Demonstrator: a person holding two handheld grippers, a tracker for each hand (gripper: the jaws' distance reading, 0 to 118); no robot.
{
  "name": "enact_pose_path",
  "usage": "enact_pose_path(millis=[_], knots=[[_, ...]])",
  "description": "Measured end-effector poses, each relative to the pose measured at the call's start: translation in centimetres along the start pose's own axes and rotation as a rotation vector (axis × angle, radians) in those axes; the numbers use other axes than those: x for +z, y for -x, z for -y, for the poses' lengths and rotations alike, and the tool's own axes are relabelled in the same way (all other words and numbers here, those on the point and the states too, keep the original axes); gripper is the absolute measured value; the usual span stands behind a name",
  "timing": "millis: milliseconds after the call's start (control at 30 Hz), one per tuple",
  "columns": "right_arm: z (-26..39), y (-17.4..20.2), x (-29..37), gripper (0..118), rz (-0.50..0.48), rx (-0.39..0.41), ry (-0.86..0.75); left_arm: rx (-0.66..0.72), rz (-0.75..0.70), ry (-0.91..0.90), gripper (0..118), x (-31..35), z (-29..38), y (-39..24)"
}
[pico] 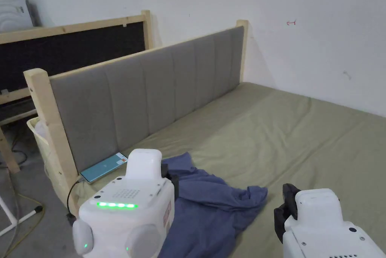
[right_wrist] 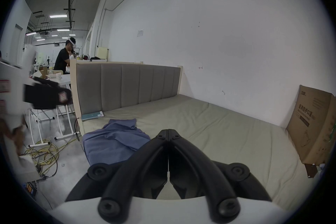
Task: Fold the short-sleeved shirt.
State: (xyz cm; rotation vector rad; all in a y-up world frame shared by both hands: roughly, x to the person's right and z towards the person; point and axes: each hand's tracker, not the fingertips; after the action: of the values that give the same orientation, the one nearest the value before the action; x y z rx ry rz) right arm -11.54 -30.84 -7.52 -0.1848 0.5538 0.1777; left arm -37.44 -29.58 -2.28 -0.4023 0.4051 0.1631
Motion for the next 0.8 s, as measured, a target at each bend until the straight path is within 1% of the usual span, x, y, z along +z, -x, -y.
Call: enact_pose_path(millis=[33,67,200,267,300,333,367,400,433,467,500,533,567,667,733,767,800], knots=[[0.3,-0.1,-0.2,0,0.001,-0.003,0.011,0.02,0.035,0.071,0,-2.6,0.3,0.1],[0.6,-0.3,-0.4,0,0.004,-0.006,0.027,0.024,0.038,0.127,0,-5.4,1.0,0.2],[1.8,-0.7,-1.1,0,0.009,-0.003,0.079,-0.027,0.058,0.376,0,-14.9,4.1,-0.1],[2.3,-0.8,-1.5,0,0.012,0.02,0.104,-0.03,0.011,0.529,0,-18.9,6.0,-0.6],[2.5,-0.9,-1.7,0,0.016,0.028,0.111,0.012,0.016,0.543,0,-19.1,6.5,-1.1],[2.7,-1.0,-1.9,0,0.029,0.038,0.122,0.016,0.036,0.542,0,-19.8,7.0,-1.5],[2.9,-1.2,-2.2,0,0.039,0.04,0.134,-0.021,0.015,0.569,0,-20.8,7.5,-1.9],[3.0,-1.5,-2.5,0,0.038,0.037,0.147,-0.039,-0.035,0.599,3,-21.4,7.7,-2.2],[3.2,-1.9,-2.7,0,0.037,0.03,0.162,-0.051,-0.018,0.608,24,-21.3,7.6,-2.2],[3.3,-2.2,-2.9,0,0.041,0.021,0.173,-0.03,-0.002,0.598,67,-21.3,7.6,-2.0],[3.4,-2.4,-2.9,0,0.046,0.016,0.179,-0.003,0.008,0.589,91,-21.1,7.3,-1.9],[3.5,-2.7,-3.0,0,0.05,0.013,0.186,0.019,0.033,0.562,103,-20.8,7.0,-1.7],[3.7,-3.0,-3.1,0,0.053,0.009,0.192,0.03,0.028,0.555,106,-22.6,6.6,-0.7],[4.1,-3.6,-3.6,0,0.047,-0.035,0.228,0.003,-0.008,0.572,106,-23.9,6.0,-0.9],[4.5,-3.7,-3.7,0,0.05,-0.048,0.239,-0.045,-0.011,0.635,106,-24.9,6.6,-1.1],[4.7,-3.8,-3.8,0,0.047,-0.049,0.25,-0.058,-0.018,0.669,102,-25.5,7.3,-1.4],[4.9,-3.7,-3.8,0,0.046,-0.045,0.259,-0.071,-0.033,0.716,91,-26.1,8.0,-1.7]])
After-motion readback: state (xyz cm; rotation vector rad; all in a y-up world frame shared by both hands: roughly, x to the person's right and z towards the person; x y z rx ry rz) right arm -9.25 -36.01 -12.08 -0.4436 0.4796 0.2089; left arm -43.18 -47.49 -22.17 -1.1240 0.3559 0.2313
